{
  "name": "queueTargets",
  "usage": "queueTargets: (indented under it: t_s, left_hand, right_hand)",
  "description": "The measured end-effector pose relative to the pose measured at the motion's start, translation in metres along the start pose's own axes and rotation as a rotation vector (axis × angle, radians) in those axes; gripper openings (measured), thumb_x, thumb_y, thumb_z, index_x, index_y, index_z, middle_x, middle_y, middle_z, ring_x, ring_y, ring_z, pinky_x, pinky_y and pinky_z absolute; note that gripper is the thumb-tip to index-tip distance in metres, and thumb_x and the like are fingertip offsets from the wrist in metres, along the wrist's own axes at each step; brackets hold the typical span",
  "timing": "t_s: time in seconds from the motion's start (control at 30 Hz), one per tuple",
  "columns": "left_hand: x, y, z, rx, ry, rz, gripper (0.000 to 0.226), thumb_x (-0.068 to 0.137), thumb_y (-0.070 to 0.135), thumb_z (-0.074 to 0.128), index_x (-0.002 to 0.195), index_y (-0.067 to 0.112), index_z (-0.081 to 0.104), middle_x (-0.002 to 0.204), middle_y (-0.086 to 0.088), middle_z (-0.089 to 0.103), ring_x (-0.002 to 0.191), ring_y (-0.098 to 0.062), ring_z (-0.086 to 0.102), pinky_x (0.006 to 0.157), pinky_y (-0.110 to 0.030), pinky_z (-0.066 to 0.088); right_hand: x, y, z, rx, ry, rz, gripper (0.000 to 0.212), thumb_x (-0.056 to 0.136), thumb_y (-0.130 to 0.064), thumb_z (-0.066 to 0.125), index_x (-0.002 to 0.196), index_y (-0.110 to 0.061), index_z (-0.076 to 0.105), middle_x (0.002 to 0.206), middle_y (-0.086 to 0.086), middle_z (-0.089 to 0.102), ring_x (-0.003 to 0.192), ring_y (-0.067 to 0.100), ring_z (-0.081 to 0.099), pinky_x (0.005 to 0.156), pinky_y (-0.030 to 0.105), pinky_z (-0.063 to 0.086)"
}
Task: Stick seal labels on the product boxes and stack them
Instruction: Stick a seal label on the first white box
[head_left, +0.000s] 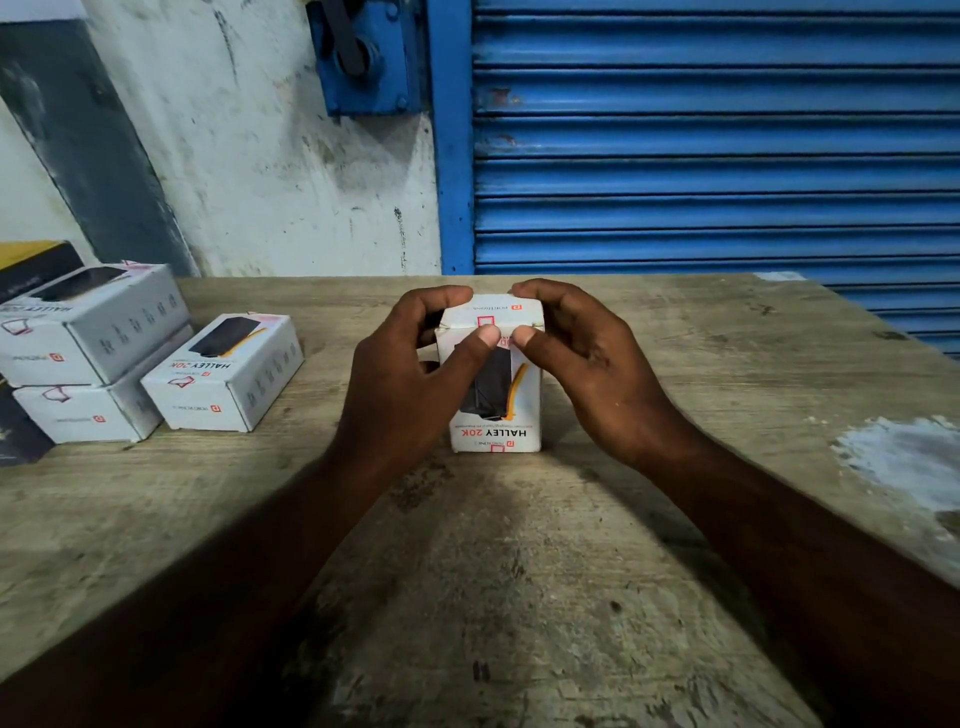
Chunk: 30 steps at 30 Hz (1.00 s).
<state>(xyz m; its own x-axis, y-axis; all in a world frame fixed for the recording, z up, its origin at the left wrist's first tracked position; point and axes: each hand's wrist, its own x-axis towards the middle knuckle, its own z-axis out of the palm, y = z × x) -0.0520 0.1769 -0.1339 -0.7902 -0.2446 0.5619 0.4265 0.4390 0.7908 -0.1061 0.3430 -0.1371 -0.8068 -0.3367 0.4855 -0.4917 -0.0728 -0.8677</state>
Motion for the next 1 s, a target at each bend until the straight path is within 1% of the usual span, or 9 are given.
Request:
queueTargets:
  t_s: [0.1,0.23,0.3,0.4,0.53,0.63,0.7,0.83,1.0]
  left_hand:
    - [0.001,-0.001,-0.001,0.007,-0.028,0.013,0.034,0.094,0.020,0.068,0.128,0.018,0.062,0.111,0.022,0.064,0.100,0.017,0.060,0.071,-0.004,0.047]
    - [0.002,-0.003,-0.004,0.036,-0.072,0.032,0.040,0.095,0.009,0.064,0.134,0.016,0.060,0.117,0.019,0.063,0.104,0.016,0.059,0.077,-0.005,0.048]
    - [0.002,-0.004,-0.004,0.030,-0.074,0.029,0.040,0.095,0.010,0.064,0.134,0.017,0.060,0.118,0.017,0.063,0.105,0.016,0.058,0.078,-0.005,0.048]
    - [0.001,-0.003,-0.003,-0.002,-0.043,0.023,0.038,0.093,0.018,0.068,0.131,0.017,0.062,0.117,0.013,0.067,0.105,0.013,0.060,0.075,-0.005,0.048]
    - [0.001,-0.002,-0.003,-0.001,-0.055,0.018,0.039,0.093,0.011,0.068,0.130,0.020,0.062,0.115,0.019,0.065,0.105,0.015,0.060,0.072,-0.007,0.050]
    - [0.002,0.000,-0.007,0.002,-0.102,0.016,0.042,0.092,0.007,0.066,0.131,0.023,0.061,0.115,0.024,0.063,0.106,0.016,0.058,0.073,-0.006,0.048]
    - [0.003,0.000,-0.010,0.007,-0.140,0.025,0.042,0.092,0.005,0.066,0.129,0.023,0.062,0.116,0.022,0.064,0.106,0.015,0.058,0.073,-0.007,0.049]
    - [0.004,0.000,-0.013,0.009,-0.165,0.048,0.039,0.089,0.006,0.070,0.124,0.021,0.064,0.117,0.016,0.067,0.106,0.008,0.061,0.070,-0.013,0.053]
    - [0.006,-0.002,-0.014,0.009,-0.171,0.034,0.037,0.088,0.009,0.072,0.121,0.023,0.063,0.118,0.014,0.066,0.106,0.003,0.062,0.069,-0.016,0.053]
  right_hand:
    - [0.000,0.001,0.000,-0.010,0.011,0.001,0.042,0.090,-0.021,0.063,0.130,-0.007,0.058,0.125,0.005,0.067,0.118,0.016,0.064,0.102,0.035,0.053]
    - [0.001,0.001,-0.003,0.005,0.003,0.012,0.033,0.096,-0.007,0.060,0.129,-0.005,0.057,0.121,0.001,0.067,0.114,0.010,0.065,0.094,0.025,0.053]
    - [0.000,0.001,-0.003,0.010,0.006,0.009,0.036,0.093,-0.012,0.060,0.129,-0.005,0.057,0.121,0.001,0.067,0.114,0.010,0.065,0.093,0.024,0.052]
    - [-0.001,-0.001,-0.001,-0.006,0.007,0.002,0.042,0.090,-0.021,0.062,0.129,-0.006,0.057,0.122,0.002,0.067,0.116,0.012,0.064,0.098,0.029,0.052]
    - [-0.002,-0.001,0.000,-0.047,0.008,0.006,0.038,0.094,-0.017,0.067,0.130,-0.009,0.056,0.119,-0.003,0.067,0.115,0.009,0.064,0.098,0.027,0.052]
    - [-0.003,-0.003,0.003,-0.101,0.031,0.015,0.049,0.087,-0.035,0.071,0.130,-0.015,0.057,0.117,-0.007,0.069,0.113,0.010,0.066,0.099,0.035,0.054]
    - [-0.002,-0.004,0.003,-0.145,0.045,0.022,0.052,0.086,-0.040,0.074,0.130,-0.019,0.057,0.113,-0.009,0.070,0.109,0.008,0.068,0.098,0.038,0.055]
    - [-0.003,-0.004,0.003,-0.161,0.062,0.027,0.043,0.090,-0.031,0.075,0.128,-0.019,0.057,0.108,-0.010,0.070,0.102,0.008,0.068,0.095,0.036,0.056]
    - [-0.002,-0.008,-0.005,-0.145,-0.038,0.030,0.037,0.095,-0.019,0.070,0.129,-0.017,0.057,0.115,-0.009,0.068,0.110,0.006,0.066,0.099,0.031,0.053]
